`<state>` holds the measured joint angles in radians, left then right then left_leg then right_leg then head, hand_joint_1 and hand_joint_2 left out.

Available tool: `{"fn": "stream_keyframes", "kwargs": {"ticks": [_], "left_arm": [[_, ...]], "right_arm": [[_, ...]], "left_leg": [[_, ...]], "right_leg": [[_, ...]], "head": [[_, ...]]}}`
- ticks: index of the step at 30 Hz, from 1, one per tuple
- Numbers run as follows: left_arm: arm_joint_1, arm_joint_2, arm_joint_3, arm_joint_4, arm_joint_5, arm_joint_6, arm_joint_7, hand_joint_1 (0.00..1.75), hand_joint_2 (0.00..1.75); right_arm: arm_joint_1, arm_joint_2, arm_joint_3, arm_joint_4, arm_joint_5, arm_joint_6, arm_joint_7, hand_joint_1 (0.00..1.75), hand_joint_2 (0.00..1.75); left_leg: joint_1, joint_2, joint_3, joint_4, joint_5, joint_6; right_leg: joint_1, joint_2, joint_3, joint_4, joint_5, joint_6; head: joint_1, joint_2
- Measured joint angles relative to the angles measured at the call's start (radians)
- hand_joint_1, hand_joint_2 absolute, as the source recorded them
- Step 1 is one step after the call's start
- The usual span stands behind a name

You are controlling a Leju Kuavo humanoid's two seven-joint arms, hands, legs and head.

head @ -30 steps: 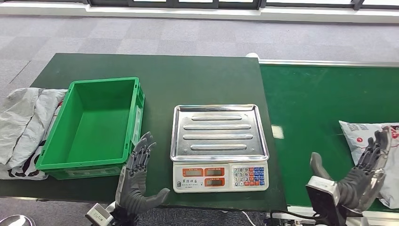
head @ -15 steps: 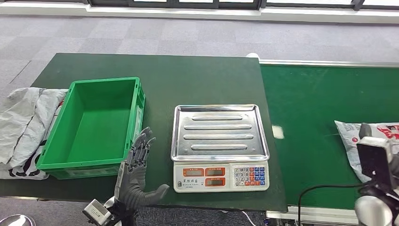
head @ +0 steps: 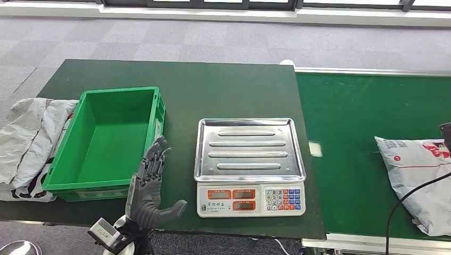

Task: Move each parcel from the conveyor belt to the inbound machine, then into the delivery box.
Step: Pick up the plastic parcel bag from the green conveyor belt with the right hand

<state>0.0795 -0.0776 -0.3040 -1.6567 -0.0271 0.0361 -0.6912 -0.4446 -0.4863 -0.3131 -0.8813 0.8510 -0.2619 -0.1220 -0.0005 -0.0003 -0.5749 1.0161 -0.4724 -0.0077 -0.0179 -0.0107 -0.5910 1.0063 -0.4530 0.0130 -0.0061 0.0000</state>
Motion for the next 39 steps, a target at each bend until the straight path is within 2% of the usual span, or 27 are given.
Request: {"fn": "stream_keyframes", "kwargs": {"ticks": [5,9,15,20,23,24,27,28,39], "left_arm": [[0.0,0.001,0.01,0.001,0.0,0.0,-0.001,0.0,1.75],[0.0,0.004,0.014,0.007,0.001,0.0,-0.007,0.0,1.75],[0.0,0.007,0.014,0.013,0.001,0.0,-0.009,0.0,1.75],[-0.004,0.008,0.015,0.02,0.001,-0.004,-0.009,0.0,1.75],[-0.013,0.009,0.018,0.024,0.001,-0.004,-0.009,0.0,1.75],[-0.016,0.009,0.019,0.025,0.001,-0.004,-0.009,0.0,1.75],[-0.022,0.009,0.02,0.027,-0.002,-0.004,-0.009,0.0,1.75],[-0.025,0.009,0.021,0.027,-0.003,-0.004,-0.009,0.0,1.75],[-0.032,0.004,0.027,0.025,-0.018,-0.004,0.003,0.0,1.75]], "right_arm": [[-0.087,-0.043,0.014,0.232,0.053,0.082,0.08,0.0,1.75],[-0.115,-0.059,0.018,0.361,0.08,0.161,0.132,0.0,1.75],[-0.129,-0.067,0.029,0.45,0.096,0.202,0.151,0.0,1.75],[-0.131,-0.068,0.045,0.508,0.121,0.402,0.214,0.0,1.75],[-0.13,-0.066,0.05,0.535,0.126,0.451,0.229,0.0,1.75],[-0.13,-0.066,0.051,0.541,0.129,0.47,0.234,0.06,1.75],[-0.127,-0.065,0.061,0.555,0.139,0.543,0.246,1.37,1.75],[-0.126,-0.064,0.064,0.56,0.141,0.563,0.246,1.75,1.75],[-0.127,-0.047,0.078,0.579,0.161,0.625,0.252,1.75,1.75]], "left_leg": [[0.0,-0.001,0.0,0.0,0.0,0.0],[0.0,-0.001,-0.001,0.0,0.0,0.0],[0.0,-0.001,-0.001,0.0,0.0,0.0],[0.0,-0.001,-0.001,0.0,0.0,0.0],[0.0,-0.001,-0.001,0.0,0.0,0.0],[0.0,-0.001,-0.001,0.0,0.0,0.0],[0.0,-0.001,-0.001,0.0,0.0,0.0],[0.0,-0.001,-0.001,0.0,0.0,0.0],[0.0,-0.001,-0.001,0.0,0.0,0.0]], "right_leg": [[0.0,0.0,0.0,0.0,-0.001,0.0],[0.0,0.0,-0.001,0.0,-0.001,0.0],[0.0,0.0,-0.001,0.0,-0.001,0.0],[0.0,-0.001,-0.001,0.0,-0.001,0.0],[0.0,0.0,-0.001,0.0,-0.001,0.0],[0.0,0.0,-0.001,0.0,-0.001,0.0],[0.0,0.0,-0.001,0.0,-0.001,0.0],[0.0,0.0,-0.001,0.0,-0.001,0.0],[0.0,0.0,-0.001,0.0,-0.001,0.0]], "head": [[0.0,0.0],[0.0,0.0],[0.0,0.0],[0.0,0.0],[0.0,0.0],[0.0,0.0],[0.0,0.0],[0.0,0.0],[0.0,0.0]]}}
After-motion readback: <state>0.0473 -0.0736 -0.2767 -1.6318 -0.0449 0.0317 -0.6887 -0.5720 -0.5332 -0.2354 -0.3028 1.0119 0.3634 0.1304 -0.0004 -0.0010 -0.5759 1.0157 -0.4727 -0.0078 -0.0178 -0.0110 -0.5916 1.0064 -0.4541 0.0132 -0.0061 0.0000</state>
